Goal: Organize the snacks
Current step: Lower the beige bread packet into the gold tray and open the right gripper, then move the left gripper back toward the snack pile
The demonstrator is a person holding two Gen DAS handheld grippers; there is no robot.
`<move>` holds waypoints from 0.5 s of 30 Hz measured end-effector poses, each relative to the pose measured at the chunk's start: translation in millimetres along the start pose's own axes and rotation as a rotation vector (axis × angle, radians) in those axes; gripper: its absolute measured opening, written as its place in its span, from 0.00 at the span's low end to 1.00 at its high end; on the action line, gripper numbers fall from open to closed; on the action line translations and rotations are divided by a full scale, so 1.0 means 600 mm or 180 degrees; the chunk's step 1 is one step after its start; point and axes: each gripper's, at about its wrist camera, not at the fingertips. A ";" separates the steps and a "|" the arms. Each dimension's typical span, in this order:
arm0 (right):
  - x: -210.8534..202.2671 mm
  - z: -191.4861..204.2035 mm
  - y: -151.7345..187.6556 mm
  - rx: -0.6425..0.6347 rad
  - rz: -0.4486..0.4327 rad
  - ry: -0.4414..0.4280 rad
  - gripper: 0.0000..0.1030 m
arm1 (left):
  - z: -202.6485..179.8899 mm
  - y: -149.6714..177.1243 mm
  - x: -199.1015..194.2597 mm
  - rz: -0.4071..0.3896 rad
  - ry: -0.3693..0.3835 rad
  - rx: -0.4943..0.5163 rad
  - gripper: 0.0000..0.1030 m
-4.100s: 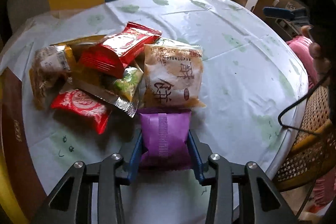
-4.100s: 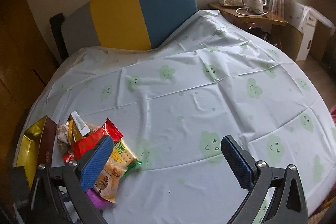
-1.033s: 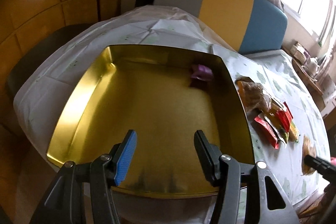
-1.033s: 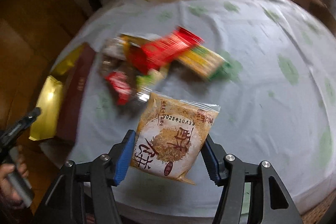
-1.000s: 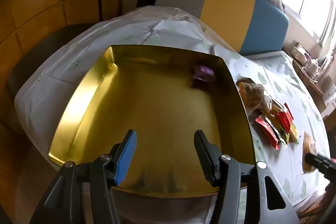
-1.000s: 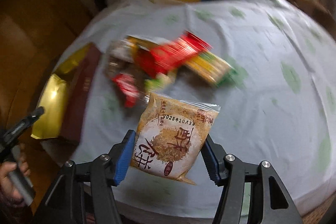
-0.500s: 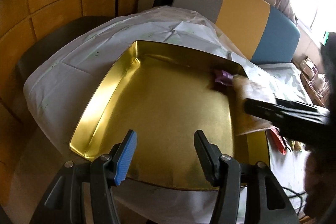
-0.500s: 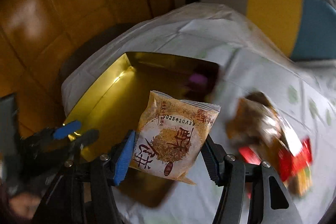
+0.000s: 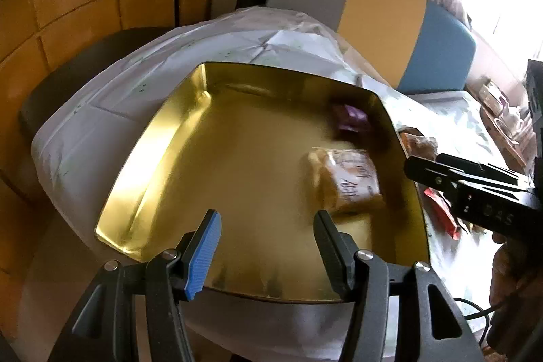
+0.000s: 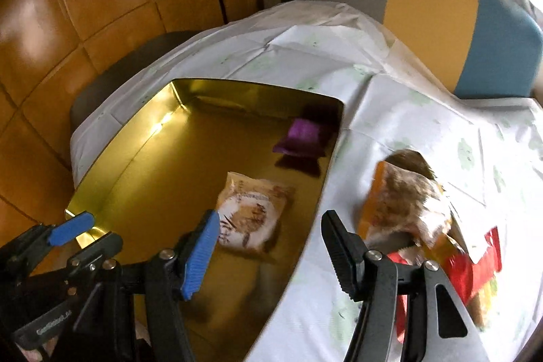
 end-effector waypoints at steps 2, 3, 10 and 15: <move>-0.018 -0.002 0.010 0.0026 -0.0078 0.0032 0.63 | -0.007 0.000 -0.003 -0.0004 0.0011 0.0045 0.56; -0.023 -0.004 0.012 0.0032 -0.0106 0.0052 0.64 | -0.010 0.001 -0.004 -0.0004 0.0016 0.0061 0.56; -0.071 -0.021 0.042 0.0067 -0.0264 0.0167 0.69 | -0.030 0.004 -0.014 -0.0033 0.0046 0.0175 0.56; -0.095 -0.045 0.065 0.0172 -0.0299 0.0234 0.71 | -0.043 0.006 -0.021 -0.0056 0.0062 0.0264 0.56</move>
Point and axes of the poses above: each gripper's, at about its wrist camera, not at the fingertips, and x roughly the way its jaws point, z to its left, y to its underside, and after that the axes turned 15 degrees about -y, right-handed
